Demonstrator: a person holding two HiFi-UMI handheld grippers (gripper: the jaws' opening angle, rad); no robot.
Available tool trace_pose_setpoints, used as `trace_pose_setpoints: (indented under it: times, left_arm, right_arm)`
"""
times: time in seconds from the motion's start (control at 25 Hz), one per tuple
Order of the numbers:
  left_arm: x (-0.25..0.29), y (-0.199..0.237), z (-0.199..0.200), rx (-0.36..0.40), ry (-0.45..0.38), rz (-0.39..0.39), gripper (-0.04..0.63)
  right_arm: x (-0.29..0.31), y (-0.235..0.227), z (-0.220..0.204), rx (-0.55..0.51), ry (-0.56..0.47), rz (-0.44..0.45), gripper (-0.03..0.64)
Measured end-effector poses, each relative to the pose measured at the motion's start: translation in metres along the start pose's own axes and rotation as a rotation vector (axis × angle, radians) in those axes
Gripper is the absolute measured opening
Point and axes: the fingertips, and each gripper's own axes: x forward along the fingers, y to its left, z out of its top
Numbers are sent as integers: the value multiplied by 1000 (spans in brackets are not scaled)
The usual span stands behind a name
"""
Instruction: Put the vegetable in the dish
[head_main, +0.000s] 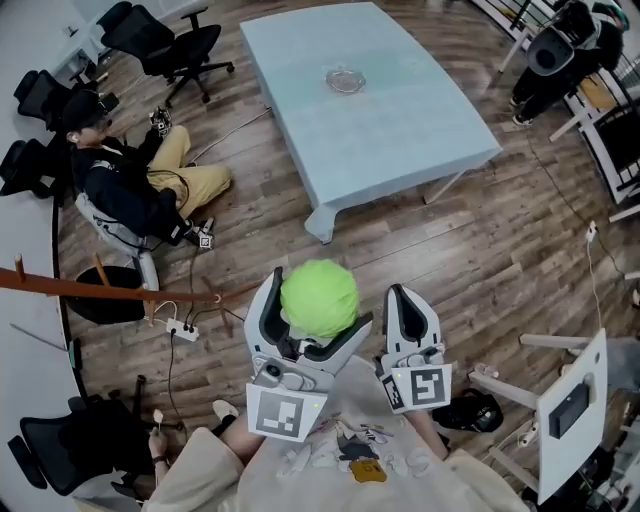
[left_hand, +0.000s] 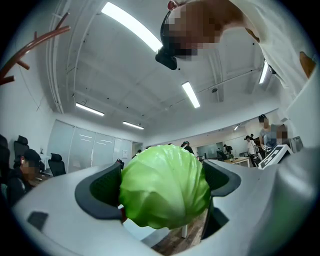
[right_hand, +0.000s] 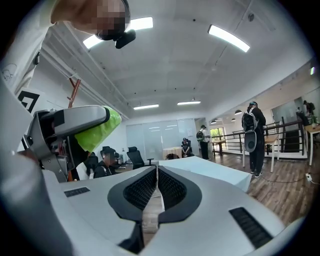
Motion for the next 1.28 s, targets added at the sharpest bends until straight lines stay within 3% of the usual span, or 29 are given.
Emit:
trace_pose_setpoints:
  times: [0.24, 0.6, 0.96, 1.28]
  left_arm:
    - [65, 29, -8, -7, -11, -37, 517]
    - [138, 99, -24, -37, 3, -56, 517]
    - [179, 171, -44, -43, -1, -70, 517]
    - [213, 198, -61, -73, 17, -48, 517]
  right_arm:
    - [68, -35, 13, -13, 6, -19, 23]
    - [176, -50, 31, -17, 16, -30, 23]
    - [265, -45, 39, -25, 12, -50, 23]
    - [307, -52, 43, -30, 28, -33, 23]
